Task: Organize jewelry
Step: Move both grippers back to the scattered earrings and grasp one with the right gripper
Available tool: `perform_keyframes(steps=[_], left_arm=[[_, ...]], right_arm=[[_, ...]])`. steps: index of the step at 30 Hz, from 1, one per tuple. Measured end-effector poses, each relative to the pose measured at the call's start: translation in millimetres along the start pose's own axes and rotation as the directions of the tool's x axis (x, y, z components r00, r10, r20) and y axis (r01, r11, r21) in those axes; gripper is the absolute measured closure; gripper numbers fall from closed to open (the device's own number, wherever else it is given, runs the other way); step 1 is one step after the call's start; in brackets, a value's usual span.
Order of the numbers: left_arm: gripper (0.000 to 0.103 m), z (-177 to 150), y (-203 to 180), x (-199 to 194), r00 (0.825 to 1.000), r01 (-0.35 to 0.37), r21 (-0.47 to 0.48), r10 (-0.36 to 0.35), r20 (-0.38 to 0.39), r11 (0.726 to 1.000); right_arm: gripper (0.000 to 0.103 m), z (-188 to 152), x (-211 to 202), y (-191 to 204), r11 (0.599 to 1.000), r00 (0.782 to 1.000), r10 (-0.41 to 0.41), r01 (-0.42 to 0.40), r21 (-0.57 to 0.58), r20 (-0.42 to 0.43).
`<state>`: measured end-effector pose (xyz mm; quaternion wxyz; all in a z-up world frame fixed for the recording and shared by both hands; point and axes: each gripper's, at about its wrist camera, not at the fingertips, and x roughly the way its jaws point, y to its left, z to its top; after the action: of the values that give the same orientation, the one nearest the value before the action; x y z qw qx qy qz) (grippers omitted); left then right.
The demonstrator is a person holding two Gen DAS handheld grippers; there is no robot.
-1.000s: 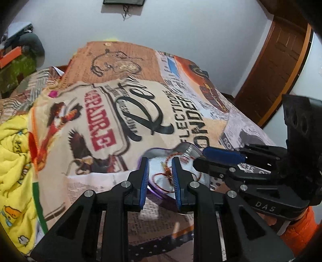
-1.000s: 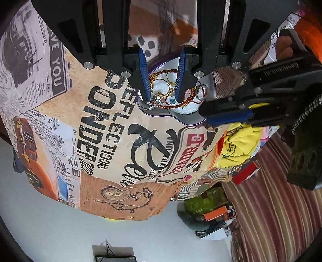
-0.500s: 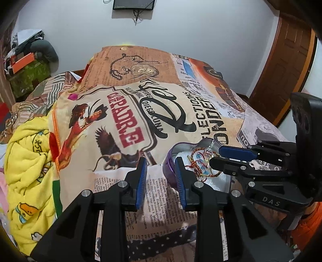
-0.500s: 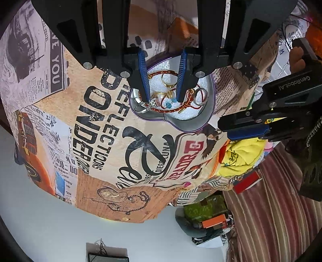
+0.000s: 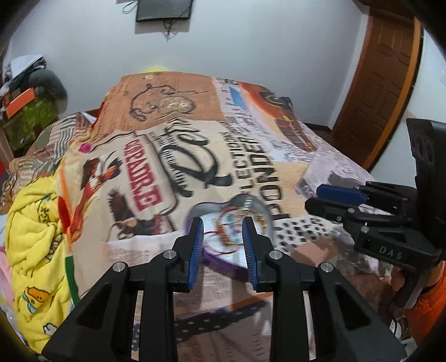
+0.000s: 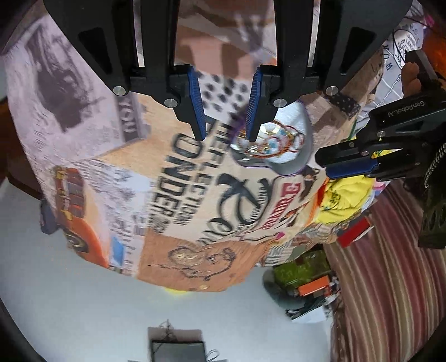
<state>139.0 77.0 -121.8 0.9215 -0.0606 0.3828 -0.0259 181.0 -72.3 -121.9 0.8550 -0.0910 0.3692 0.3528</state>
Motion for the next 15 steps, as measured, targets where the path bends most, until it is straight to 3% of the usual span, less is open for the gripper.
perform_keyframes(steps=[9,15], left_arm=[[0.070,6.3,-57.9,12.2,0.997,0.073,0.087,-0.071,-0.019,0.994],[0.070,-4.1,-85.4,32.5,0.990,0.127,0.112,-0.119,-0.082,0.986]], right_arm=[[0.076,-20.8,-44.1,-53.8,0.989,0.994,-0.106,0.102,0.103,0.031],[0.076,-39.7,-48.8,-92.0,0.971,0.984,-0.173,0.176,0.163,-0.029]])
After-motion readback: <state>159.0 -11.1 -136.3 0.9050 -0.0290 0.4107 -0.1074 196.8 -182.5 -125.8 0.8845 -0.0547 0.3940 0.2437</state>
